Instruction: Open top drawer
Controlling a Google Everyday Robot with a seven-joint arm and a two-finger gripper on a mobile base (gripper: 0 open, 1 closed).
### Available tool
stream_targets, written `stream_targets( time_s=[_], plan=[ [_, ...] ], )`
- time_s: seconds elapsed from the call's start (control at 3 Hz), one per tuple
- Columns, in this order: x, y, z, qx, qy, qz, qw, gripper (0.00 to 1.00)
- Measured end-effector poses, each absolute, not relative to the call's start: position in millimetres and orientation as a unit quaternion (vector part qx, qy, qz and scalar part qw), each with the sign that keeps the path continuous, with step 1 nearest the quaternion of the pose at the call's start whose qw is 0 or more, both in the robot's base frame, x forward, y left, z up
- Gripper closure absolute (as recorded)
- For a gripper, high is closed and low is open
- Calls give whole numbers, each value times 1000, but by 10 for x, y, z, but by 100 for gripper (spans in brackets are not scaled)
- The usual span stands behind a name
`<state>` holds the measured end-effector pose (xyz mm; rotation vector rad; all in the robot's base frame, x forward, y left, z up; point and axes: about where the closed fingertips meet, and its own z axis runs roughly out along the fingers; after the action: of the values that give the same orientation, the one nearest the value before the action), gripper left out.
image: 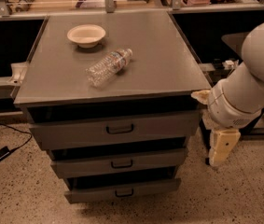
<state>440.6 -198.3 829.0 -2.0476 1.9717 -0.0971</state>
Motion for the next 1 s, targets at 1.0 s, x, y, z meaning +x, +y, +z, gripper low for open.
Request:
stream_targets(
  time_s=[1.0],
  plan=[
    [4834,-1955,7236,-778,619,-23,105,0]
  ],
)
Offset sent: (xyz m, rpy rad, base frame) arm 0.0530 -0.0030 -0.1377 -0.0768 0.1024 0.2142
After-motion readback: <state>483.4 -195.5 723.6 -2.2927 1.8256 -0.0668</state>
